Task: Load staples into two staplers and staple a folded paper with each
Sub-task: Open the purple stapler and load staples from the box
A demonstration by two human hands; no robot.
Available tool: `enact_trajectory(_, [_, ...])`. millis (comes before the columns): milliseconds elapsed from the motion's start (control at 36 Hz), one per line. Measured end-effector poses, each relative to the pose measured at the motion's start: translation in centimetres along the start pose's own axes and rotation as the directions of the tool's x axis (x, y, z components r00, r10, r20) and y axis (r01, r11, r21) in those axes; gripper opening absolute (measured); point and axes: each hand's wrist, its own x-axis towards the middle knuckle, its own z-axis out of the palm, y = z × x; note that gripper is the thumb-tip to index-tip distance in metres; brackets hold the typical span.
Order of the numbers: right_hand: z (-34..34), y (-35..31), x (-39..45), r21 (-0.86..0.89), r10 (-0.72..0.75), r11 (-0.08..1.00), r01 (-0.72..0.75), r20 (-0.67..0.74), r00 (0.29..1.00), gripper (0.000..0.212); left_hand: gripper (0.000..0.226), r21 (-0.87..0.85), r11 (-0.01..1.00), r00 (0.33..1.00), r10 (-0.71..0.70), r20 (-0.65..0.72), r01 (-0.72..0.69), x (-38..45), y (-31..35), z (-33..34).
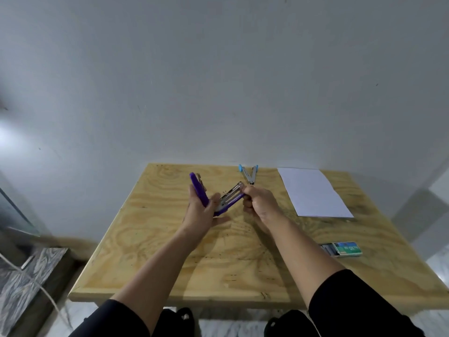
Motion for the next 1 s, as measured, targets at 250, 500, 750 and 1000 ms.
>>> enact_trajectory(250, [-1.7, 1.2, 0.3, 0.295, 0.12, 0.945, -0.138, 0.08, 0.99, 0.017, 0.068, 0.2, 0.978, 0.993, 0.074, -0.092, -0.055, -0.7, -0.9, 0.2])
enact_trajectory(500, [-3.1, -0.7, 0.2, -0.064, 0.168, 0.985, -0.163, 0.091, 0.982, 0.028, 0.043, 0.523, 0.806, 0.934, 0.354, -0.051, -0.277, 0.0, -0.9, -1.1])
enact_trajectory(750, [-3.3, -1.3, -0.4, -0.076, -0.015, 0.997, 0.028, 0.161, 0.987, 0.019, 0.058, 0.611, 0.694, 0.898, 0.436, 0.066, -0.382, 0.5, -1.5, -1.4])
enact_trajectory(1000, [-2.8, -1.4, -0.4, -0.165, -0.158, 0.97, 0.177, 0.121, 0.98, 0.006, 0.049, 0.624, 0.663, 0.891, 0.437, 0.124, -0.412, 0.4, -1.0, -1.3])
